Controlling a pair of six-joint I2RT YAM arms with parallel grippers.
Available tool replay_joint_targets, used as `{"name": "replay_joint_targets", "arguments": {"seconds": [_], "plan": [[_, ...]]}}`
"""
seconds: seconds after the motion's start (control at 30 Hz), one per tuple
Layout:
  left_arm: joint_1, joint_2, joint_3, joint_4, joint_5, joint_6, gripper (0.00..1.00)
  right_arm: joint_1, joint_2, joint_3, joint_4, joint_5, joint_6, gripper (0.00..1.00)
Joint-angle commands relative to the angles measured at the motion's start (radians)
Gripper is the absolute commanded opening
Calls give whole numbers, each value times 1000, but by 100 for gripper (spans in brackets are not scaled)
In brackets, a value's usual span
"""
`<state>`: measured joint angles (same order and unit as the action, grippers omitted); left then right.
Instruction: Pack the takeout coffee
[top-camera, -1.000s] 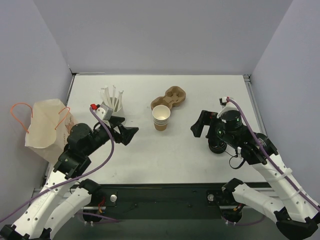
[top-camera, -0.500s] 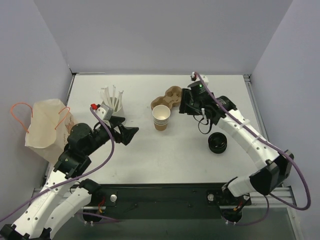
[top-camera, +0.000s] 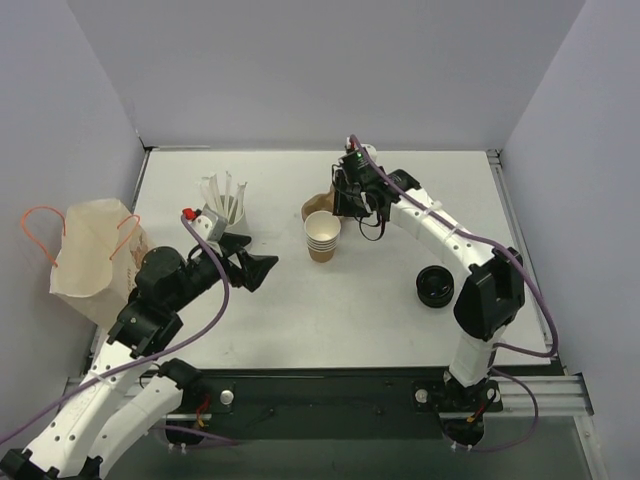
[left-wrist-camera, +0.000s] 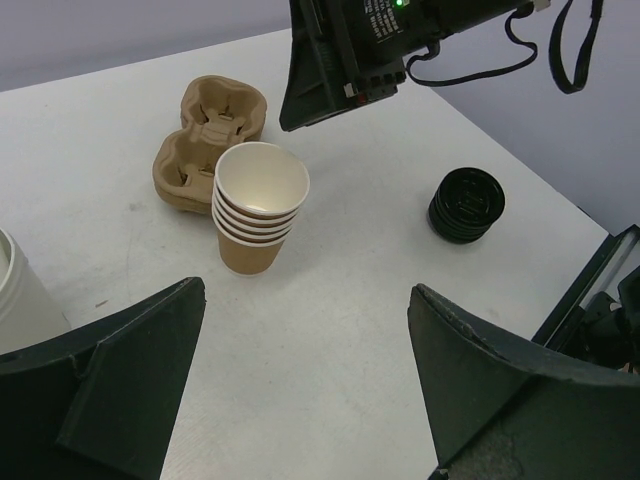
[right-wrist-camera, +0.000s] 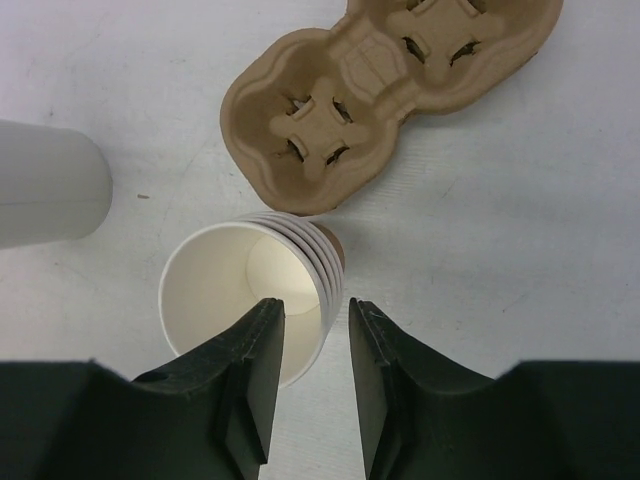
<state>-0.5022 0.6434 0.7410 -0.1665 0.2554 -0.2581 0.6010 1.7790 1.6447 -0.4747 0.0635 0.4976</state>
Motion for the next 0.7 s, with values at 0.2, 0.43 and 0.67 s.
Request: {"name": "replay_joint_targets", "arguments": {"seconds": [0.2,0.43,0.67], "plan": [[-2,-7,5,64,25,-4,93,-3,72,50,-7,-30,-2,29],[-2,-4,4,65,30,-6,93,-3,109,64,-27,-45,-14,22],[-4,1,4,67,31,-6,92,-3,103,72,-31,-25,-31,2]]}}
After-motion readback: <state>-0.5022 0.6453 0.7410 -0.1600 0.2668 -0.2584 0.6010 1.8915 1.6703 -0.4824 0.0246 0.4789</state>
